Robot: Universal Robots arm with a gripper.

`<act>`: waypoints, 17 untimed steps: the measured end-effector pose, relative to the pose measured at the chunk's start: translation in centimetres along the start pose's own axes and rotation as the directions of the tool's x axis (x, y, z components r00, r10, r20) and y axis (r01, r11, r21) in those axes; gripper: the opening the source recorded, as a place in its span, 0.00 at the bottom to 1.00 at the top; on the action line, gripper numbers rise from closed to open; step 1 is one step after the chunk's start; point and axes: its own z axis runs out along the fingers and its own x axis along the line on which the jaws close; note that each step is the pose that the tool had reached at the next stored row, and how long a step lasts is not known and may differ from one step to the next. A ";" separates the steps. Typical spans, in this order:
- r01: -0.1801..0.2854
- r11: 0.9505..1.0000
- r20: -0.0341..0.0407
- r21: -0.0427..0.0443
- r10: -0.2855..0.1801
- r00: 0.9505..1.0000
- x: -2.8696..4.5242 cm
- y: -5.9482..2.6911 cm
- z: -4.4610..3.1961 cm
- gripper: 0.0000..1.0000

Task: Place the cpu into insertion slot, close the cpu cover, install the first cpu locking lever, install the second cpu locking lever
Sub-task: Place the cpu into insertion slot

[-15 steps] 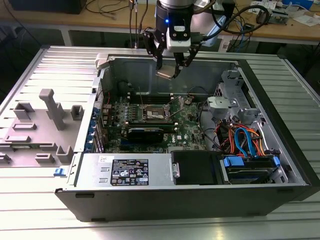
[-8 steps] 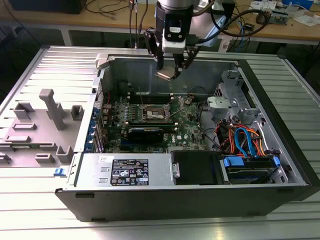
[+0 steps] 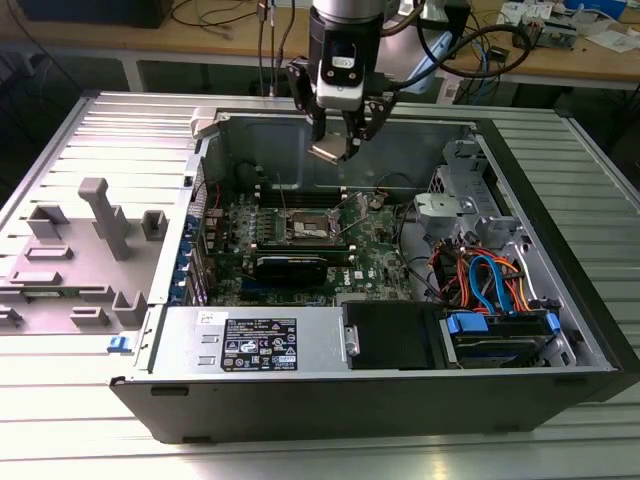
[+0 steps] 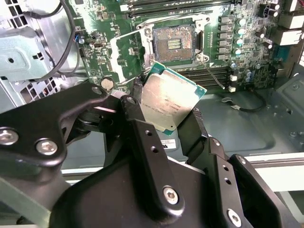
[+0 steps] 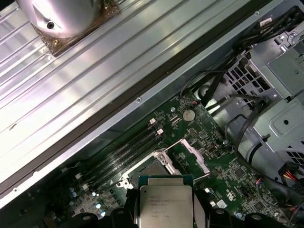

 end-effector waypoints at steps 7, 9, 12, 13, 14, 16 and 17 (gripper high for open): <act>-0.069 0.998 -0.002 0.004 0.069 0.998 0.00 -0.09 0.56 0.54; -0.085 0.996 -0.006 0.008 0.085 0.996 -0.01 -0.10 0.72 0.54; -0.100 0.995 -0.009 0.011 0.100 0.995 -0.01 -0.17 1.20 0.54; -0.106 0.994 -0.009 0.011 0.106 0.994 -0.01 -0.20 1.47 0.54; -0.115 0.993 -0.008 0.011 0.116 0.993 -0.02 -0.22 1.63 0.54; -0.150 0.989 -0.005 0.009 0.150 0.989 -0.02 -0.25 1.99 0.54; -0.169 0.986 -0.004 0.008 0.169 0.986 -0.02 -0.26 2.18 0.54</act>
